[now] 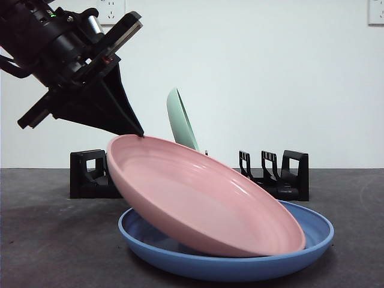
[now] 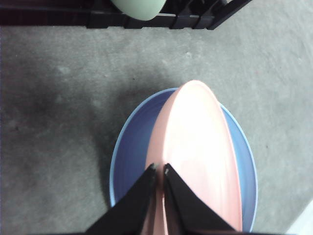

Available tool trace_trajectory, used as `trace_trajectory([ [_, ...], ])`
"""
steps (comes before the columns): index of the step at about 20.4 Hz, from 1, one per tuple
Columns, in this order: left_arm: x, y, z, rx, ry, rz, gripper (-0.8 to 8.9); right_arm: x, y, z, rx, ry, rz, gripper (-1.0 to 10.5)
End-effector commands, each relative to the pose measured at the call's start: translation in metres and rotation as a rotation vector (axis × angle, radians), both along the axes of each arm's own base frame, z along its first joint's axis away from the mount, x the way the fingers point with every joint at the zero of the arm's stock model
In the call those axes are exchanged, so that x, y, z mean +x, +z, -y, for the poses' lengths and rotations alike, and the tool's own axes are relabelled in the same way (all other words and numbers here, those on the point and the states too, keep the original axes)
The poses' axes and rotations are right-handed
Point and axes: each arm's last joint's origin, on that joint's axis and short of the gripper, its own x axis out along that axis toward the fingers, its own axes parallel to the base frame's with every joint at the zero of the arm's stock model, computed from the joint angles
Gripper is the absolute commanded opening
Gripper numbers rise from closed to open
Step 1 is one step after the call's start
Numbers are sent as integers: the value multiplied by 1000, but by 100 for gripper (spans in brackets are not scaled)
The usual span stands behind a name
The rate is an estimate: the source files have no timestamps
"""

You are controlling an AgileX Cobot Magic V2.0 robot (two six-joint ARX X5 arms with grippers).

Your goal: Place the plate

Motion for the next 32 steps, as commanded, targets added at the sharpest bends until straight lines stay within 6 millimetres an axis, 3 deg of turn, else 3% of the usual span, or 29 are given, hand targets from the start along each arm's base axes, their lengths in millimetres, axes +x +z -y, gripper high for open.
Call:
trace_trajectory([
  [1, 5, -3, 6, -16, 1, -6, 9, -1, 5, 0, 11, 1, 17, 393],
  [7, 15, -28, 13, 28, -1, -72, 10, -1, 4, 0, 18, 1, 11, 393],
  [11, 15, -26, 13, 24, -3, -65, 49, -1, 5, 0, 19, 4, 11, 393],
  [13, 12, -19, 11, 4, -1, -62, 189, -1, 5, 0, 19, 4, 12, 393],
  [15, 6, -8, 10, -62, -58, -60, 319, -1, 5, 0, 19, 5, 20, 393],
  [18, -10, 17, 2, -120, -123, -57, 415, 0, 6, 0, 19, 6, 27, 393],
  [24, -41, 64, -18, -93, -204, 39, 415, 18, 11, -5, 48, 42, 33, 393],
  [32, -87, 126, -53, -35, -256, 238, 415, 77, 17, -19, 178, 143, -51, 393],
])
